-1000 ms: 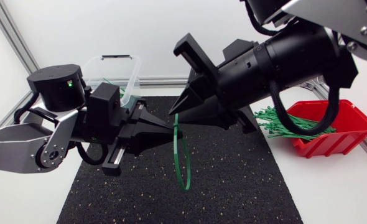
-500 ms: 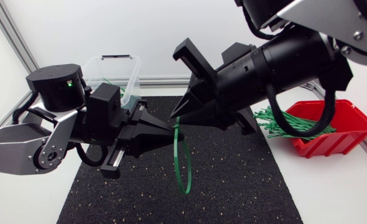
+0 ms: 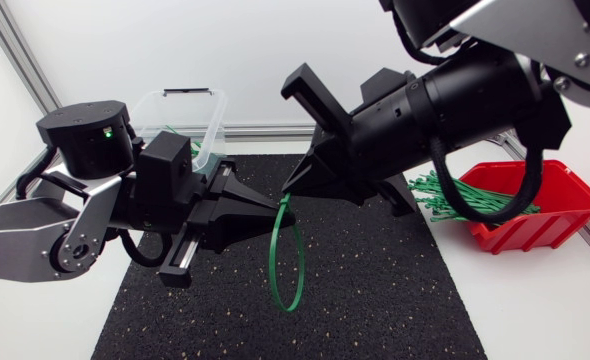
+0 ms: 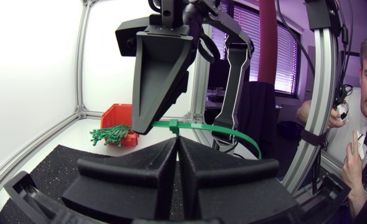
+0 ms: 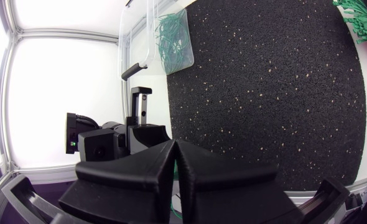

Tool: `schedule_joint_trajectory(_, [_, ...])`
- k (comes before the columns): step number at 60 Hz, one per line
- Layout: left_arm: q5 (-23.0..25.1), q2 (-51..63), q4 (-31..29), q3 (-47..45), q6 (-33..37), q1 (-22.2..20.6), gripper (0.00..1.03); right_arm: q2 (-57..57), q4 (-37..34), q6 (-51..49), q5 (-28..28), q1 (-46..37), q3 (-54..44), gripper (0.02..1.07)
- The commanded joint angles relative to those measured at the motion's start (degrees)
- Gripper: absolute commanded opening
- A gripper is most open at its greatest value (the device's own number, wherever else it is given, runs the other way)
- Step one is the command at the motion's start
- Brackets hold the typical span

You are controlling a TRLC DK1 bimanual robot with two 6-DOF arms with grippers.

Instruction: Take a green cable tie from the red box, thread the tail through the head to close it, then place it in the transparent bin on the left.

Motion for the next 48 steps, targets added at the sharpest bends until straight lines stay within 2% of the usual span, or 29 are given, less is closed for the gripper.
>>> schedule_joint_trajectory(1, [0.68,-0.55,0.1,0.17,1.35,-0.55,0.05,-0.98,0.19,-1.31,0.66,-0.12,-1.18,0.08])
schedule_joint_trajectory(8, [0.68,-1.16,-0.86,0.08,1.27,-1.16,0.05,-0.98,0.19,-1.31,1.02,-0.38,-1.18,0.08])
schedule_joint_trajectory(21, [0.68,-8.9,-4.2,-2.99,1.27,-4.59,0.05,1.48,0.45,-1.83,1.28,-3.81,-1.62,0.08])
schedule_joint_trajectory(31, [0.6,-9.51,-4.9,-3.08,1.35,-4.5,0.05,1.4,0.27,-1.92,0.23,-4.34,-1.8,0.08])
schedule_joint_trajectory(42, [0.68,-2.04,-5.26,1.31,1.27,-1.16,0.05,-0.63,1.5,-0.95,0.14,-2.14,-1.54,0.08])
schedule_joint_trajectory(44, [0.68,-1.25,-5.87,1.93,1.35,-0.72,0.05,-0.89,1.5,-1.04,0.49,-1.35,-1.62,0.15])
schedule_joint_trajectory(46, [0.6,-0.28,-6.93,2.63,1.27,-0.28,0.05,-0.98,1.42,-1.04,1.1,-0.91,-1.62,0.3])
schedule_joint_trajectory(47, [0.6,-0.02,-7.37,3.07,1.27,-0.11,0.05,-0.98,1.06,-1.13,1.28,-0.47,-1.62,0.34])
schedule_joint_trajectory(48, [0.6,0.16,-7.72,3.33,1.27,0.07,0.05,-0.98,0.89,-1.22,1.54,0.15,-1.62,0.34])
